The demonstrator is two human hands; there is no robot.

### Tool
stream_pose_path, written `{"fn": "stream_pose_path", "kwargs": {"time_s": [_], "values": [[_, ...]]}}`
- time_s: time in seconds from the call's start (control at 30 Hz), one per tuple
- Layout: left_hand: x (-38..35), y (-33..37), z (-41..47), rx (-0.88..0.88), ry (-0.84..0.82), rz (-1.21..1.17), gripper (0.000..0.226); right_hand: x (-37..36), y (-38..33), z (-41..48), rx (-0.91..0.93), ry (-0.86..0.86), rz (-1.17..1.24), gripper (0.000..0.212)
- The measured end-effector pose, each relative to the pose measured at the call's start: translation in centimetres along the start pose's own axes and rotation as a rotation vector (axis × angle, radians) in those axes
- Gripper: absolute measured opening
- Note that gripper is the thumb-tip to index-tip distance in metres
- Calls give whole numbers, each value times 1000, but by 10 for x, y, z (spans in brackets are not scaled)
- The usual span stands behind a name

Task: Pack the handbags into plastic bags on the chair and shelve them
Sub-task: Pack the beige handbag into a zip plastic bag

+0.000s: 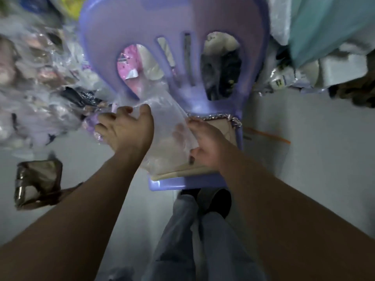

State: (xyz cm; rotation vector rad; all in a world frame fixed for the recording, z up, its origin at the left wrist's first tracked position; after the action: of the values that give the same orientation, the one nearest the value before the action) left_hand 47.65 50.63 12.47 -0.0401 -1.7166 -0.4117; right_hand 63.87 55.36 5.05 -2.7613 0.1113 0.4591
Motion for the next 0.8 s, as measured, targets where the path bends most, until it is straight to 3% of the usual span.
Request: {"fn": "stream_pose_path", "kwargs": {"time_s": [0.1, 0.2, 0.3, 0.43, 0.53, 0.63, 0.73, 0.8], "values": [[23, -37, 22, 33, 140, 74, 50, -46, 28, 7, -65, -138, -155, 38], [30, -67, 34, 52, 130, 97, 48, -77, 57, 5, -118, -138, -302, 18], [30, -89, 32, -9, 156, 83, 39, -100, 93, 2, -178, -184, -354, 19], [11, -111, 24, 31, -91, -22, 57, -116, 117, 0, -186, -200, -431, 27], [-13, -125, 15, 154, -331, -261, 70, -117, 123, 6, -192, -136, -446, 26], [-24, -130, 12, 273, -421, -408, 43, -114, 124, 12, -189, -78, -513, 27], [-26, -135, 21, 315, -324, -450, 25, -109, 114, 17, -137, 47, -442, 21], [-15, -137, 32, 292, -130, -359, 37, -97, 102, 24, -63, 171, -445, 17]]}}
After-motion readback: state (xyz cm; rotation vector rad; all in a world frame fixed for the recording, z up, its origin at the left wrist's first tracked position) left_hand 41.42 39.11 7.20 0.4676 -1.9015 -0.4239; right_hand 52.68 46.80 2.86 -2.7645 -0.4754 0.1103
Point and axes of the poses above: each hand's wrist, its own z-axis towards the middle knuckle, its own x-axis out of the back of the hand, y = z × x, the point moved 5 cm from there along z, towards the middle knuckle, and after that the axes turned 11 degrees about y, right-handed, at the moved point
